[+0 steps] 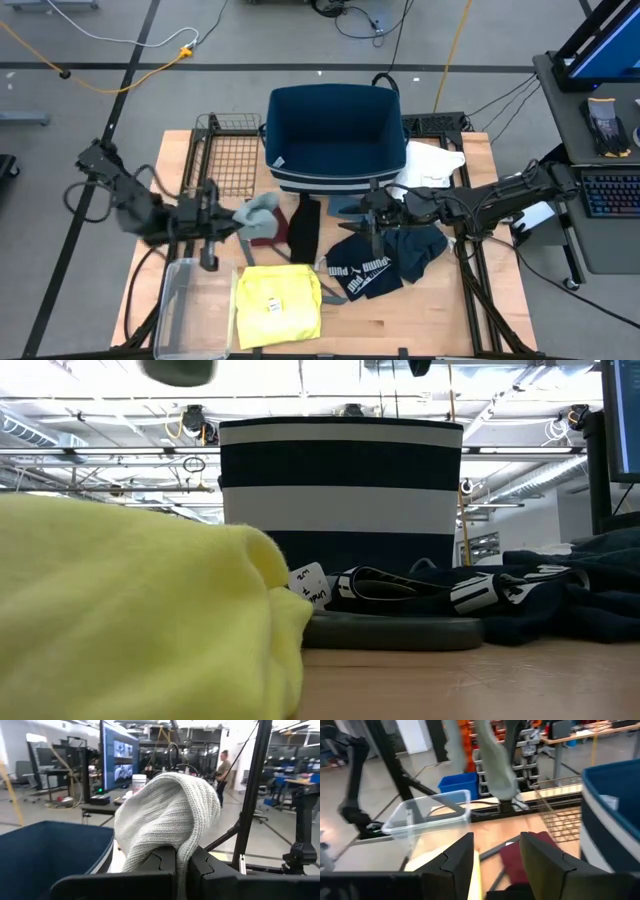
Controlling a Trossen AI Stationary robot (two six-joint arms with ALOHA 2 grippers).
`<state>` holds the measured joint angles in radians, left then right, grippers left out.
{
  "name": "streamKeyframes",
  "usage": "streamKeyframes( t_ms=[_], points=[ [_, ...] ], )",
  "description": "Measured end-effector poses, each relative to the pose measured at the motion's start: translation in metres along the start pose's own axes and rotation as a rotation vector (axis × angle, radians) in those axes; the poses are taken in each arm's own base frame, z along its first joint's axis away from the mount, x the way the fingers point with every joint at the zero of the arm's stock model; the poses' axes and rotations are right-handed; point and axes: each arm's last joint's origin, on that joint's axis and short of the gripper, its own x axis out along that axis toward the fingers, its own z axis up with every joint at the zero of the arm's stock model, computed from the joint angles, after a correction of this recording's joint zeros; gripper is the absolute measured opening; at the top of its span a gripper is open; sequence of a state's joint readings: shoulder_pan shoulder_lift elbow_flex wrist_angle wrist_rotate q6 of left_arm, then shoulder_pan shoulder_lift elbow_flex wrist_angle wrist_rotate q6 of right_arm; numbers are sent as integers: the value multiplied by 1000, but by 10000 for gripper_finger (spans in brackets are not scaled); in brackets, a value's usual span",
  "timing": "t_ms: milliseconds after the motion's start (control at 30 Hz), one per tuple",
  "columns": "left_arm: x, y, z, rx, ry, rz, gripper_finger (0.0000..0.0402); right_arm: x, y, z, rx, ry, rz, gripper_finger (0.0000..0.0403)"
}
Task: Pick & Place Cloths
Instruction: Put the light green sock into the transparent bin
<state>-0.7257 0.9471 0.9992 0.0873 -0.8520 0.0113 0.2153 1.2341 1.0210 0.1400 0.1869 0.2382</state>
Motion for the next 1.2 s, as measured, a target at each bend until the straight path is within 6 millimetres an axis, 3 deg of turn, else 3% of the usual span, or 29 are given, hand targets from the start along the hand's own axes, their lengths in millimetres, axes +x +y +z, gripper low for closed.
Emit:
streamKeyframes(
  t_ms=[267,433,733,1200],
  points=[
    [-43,-24,34,-42,39,43,0,0,0,-1,-21,9,-7,149],
    [-64,-46,43,-60,59,19,0,0,-2,-1,-21,-3,-55,152],
    [-110,-89,30,-154,90,16,0,0,-3,0,-21,-14,-103,153],
    [-138,-144,-8,-338,111,-61,0,0,-3,1,-14,-29,-101,146]
  ],
)
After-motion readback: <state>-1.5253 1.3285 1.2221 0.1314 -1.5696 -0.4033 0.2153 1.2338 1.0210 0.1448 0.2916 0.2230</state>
